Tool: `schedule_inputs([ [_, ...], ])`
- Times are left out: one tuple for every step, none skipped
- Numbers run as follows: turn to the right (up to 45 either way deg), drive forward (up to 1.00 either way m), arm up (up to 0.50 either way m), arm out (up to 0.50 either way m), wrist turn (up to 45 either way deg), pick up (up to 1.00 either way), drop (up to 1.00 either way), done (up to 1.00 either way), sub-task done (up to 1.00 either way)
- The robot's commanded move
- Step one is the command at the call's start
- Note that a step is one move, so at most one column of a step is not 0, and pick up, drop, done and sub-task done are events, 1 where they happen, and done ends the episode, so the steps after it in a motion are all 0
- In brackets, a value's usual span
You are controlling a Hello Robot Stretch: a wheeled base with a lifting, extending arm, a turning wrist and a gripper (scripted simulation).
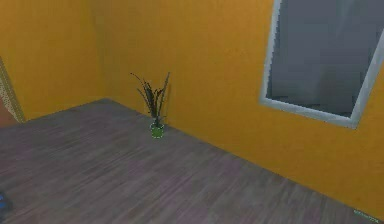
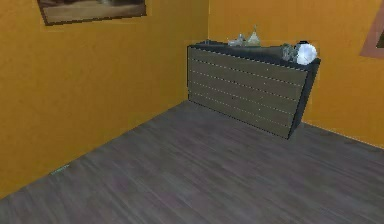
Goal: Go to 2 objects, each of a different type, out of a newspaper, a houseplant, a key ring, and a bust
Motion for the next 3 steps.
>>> schedule_inputs([
  [-3.0,0.00,0.00,0.00,0.0,0.00,0.00,0.00,0.00],
  [45.0,0.00,0.00,0.00,0.0,0.00,0.00,0.00,0.00],
  [42.0,0.00,0.00,0.00,0.0,0.00,0.00,0.00,0.00],
])
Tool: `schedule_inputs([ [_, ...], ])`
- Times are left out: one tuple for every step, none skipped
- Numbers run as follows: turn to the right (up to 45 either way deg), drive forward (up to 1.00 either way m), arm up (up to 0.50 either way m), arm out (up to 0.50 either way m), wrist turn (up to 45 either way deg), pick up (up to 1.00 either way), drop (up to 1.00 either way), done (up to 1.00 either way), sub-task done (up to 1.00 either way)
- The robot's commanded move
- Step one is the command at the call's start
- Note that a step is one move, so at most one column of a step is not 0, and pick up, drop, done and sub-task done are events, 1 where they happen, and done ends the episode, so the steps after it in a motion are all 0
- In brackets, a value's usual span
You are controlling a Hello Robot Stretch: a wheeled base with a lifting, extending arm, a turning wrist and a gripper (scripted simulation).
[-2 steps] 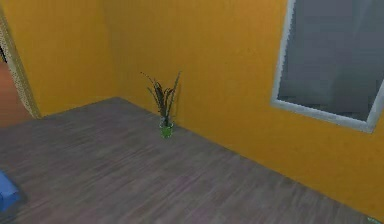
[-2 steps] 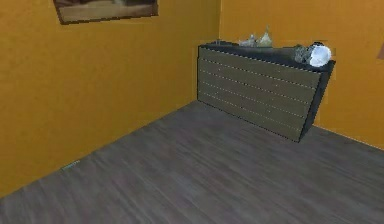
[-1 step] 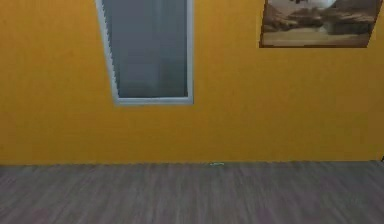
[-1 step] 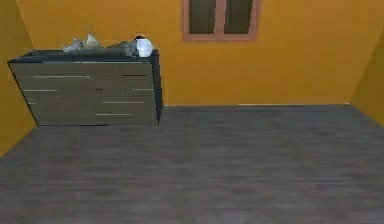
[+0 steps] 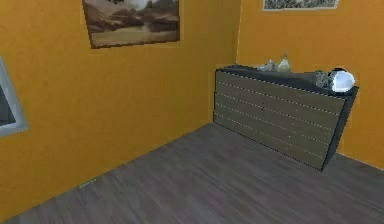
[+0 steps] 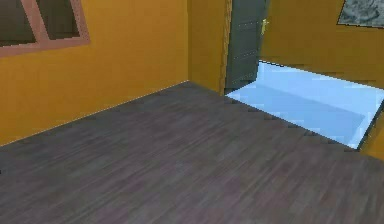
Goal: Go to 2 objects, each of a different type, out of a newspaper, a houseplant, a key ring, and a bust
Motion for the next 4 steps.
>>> schedule_inputs([
  [0.0,0.15,0.00,0.00,0.0,0.00,0.00,0.00,0.00],
  [-45.0,0.00,0.00,0.00,0.0,0.00,0.00,0.00,0.00],
  [-39.0,0.00,0.00,0.00,0.0,0.00,0.00,0.00,0.00],
  [0.0,0.35,0.00,0.00,0.0,0.00,0.00,0.00,0.00],
])
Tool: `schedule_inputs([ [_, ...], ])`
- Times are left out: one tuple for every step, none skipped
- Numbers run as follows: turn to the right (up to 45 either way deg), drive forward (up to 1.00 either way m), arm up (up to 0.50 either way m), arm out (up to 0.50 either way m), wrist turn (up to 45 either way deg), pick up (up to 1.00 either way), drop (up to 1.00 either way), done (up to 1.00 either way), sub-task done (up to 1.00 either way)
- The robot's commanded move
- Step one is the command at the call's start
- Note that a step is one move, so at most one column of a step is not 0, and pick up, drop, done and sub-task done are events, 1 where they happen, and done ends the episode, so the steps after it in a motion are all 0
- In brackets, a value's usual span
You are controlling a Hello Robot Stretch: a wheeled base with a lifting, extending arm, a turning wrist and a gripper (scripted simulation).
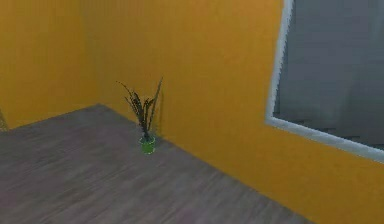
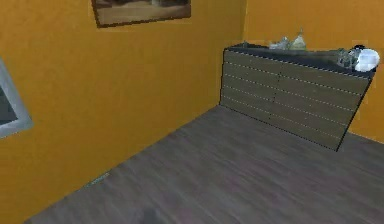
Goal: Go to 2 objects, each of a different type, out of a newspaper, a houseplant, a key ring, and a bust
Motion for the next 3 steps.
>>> schedule_inputs([
  [-36.0,0.00,0.00,0.00,0.0,0.00,0.00,0.00,0.00],
  [0.0,0.10,0.00,0.00,0.0,0.00,0.00,0.00,0.00],
  [15.0,0.00,0.00,0.00,0.0,0.00,0.00,0.00,0.00],
])
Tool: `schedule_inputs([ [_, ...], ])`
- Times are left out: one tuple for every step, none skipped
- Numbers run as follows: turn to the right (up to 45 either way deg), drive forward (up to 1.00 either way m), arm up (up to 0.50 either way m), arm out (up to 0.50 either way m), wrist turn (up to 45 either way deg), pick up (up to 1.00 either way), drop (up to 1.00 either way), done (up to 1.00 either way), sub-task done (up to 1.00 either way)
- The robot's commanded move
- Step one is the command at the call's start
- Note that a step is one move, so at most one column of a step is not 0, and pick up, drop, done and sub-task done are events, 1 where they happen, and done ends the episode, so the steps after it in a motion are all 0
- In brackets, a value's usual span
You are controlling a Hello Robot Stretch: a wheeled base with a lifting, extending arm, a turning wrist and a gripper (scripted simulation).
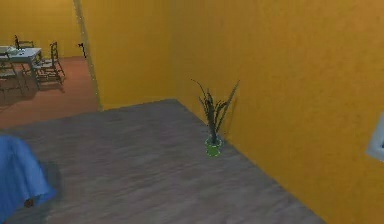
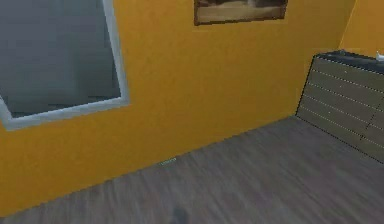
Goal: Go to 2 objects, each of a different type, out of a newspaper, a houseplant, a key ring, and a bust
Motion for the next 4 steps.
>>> schedule_inputs([
  [0.0,0.95,0.00,0.00,0.0,0.00,0.00,0.00,0.00],
  [12.0,0.00,0.00,0.00,0.0,0.00,0.00,0.00,0.00],
  [0.0,0.00,0.00,0.00,0.0,0.00,0.00,0.00,1.00],
  [-45.0,0.00,0.00,0.00,0.0,0.00,0.00,0.00,0.00],
])
